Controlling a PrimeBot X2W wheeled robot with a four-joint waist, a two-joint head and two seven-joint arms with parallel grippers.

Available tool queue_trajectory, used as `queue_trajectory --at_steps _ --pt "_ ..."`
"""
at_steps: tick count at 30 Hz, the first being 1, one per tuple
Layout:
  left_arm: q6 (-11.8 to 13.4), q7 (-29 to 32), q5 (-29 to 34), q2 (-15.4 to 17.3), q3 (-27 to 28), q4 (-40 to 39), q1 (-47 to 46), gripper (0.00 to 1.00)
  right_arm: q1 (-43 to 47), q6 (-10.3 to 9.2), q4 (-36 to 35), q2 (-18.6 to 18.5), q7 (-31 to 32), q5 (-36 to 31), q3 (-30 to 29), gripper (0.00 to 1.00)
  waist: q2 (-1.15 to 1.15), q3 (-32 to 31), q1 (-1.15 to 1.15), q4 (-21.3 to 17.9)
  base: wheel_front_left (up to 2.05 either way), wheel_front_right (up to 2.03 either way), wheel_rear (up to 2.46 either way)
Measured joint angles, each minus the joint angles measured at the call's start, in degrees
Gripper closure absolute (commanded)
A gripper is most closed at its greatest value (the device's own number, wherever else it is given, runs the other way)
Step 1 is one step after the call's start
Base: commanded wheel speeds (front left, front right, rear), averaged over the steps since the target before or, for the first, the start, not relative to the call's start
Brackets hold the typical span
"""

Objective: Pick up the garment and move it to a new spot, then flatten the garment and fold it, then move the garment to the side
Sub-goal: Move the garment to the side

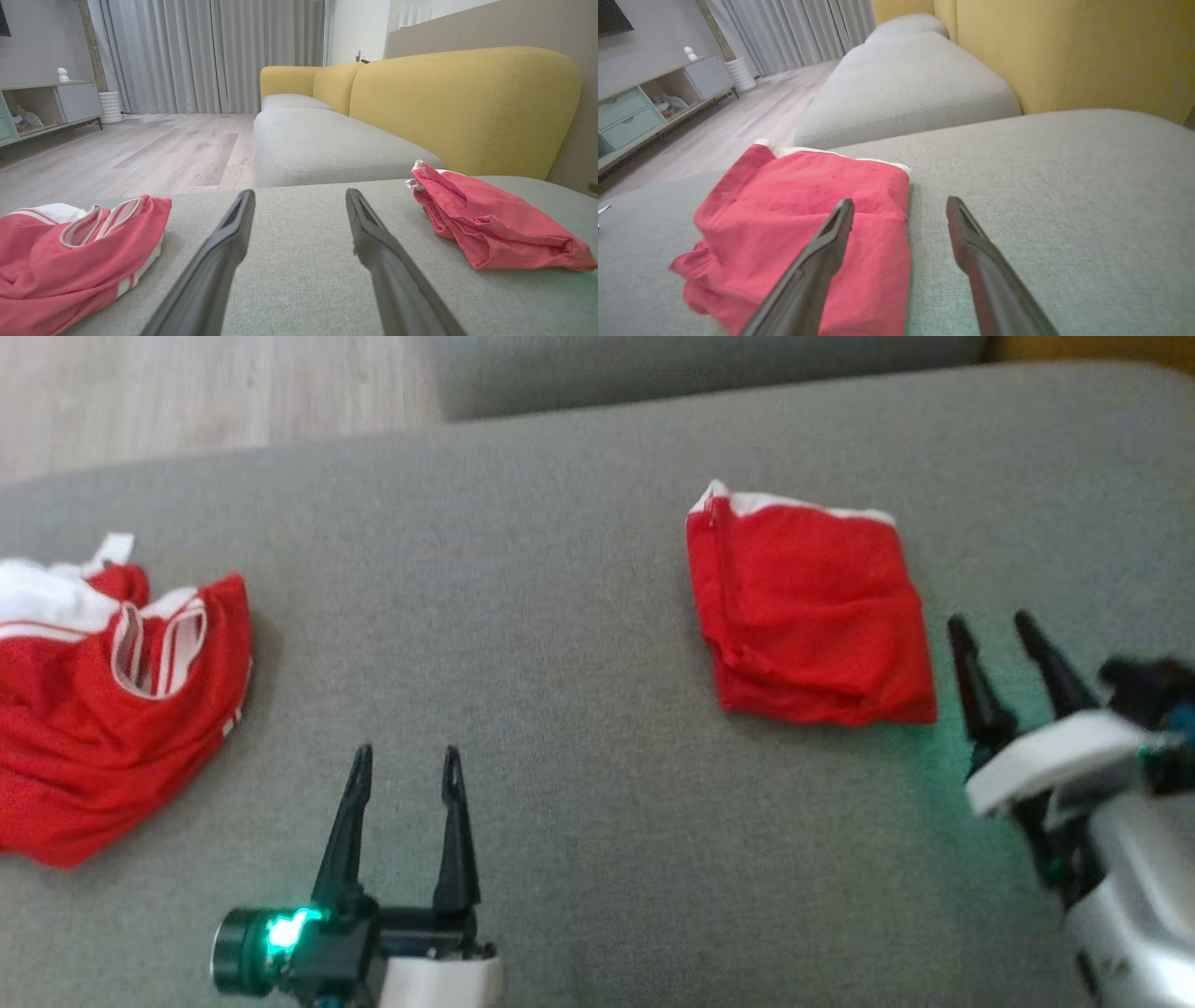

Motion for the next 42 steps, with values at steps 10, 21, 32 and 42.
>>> queue_trajectory --at_steps 10,21,32,42 --pt "1.87 0.00 -0.02 -0.02 -3.63 0.98 -5.00 0.00 -9.56 0.00 5.24 -6.61 15.72 15.49 6.14 0.00 0.00 7.84 0.00 1.78 0.00 0.00 0.00" --pt "3.68 0.00 -0.04 -0.02 -4.93 1.52 -7.65 0.00 -12.63 0.00 3.50 -11.35 15.69 21.96 15.53 1.00 0.00 11.06 -0.02 0.95 0.00 0.00 0.00" --pt "3.30 0.00 1.22 -0.04 -5.46 2.13 -14.62 0.00 -18.56 0.00 7.32 -28.21 13.49 20.03 12.99 1.00 0.00 18.65 -0.01 -2.75 0.00 0.00 0.00" --pt "2.80 -0.08 2.94 -0.18 -7.19 3.38 -21.67 0.00 -28.88 0.00 19.44 -34.94 4.07 9.65 7.79 0.00 0.00 26.41 -0.01 -3.94 0.00 0.00 0.00"
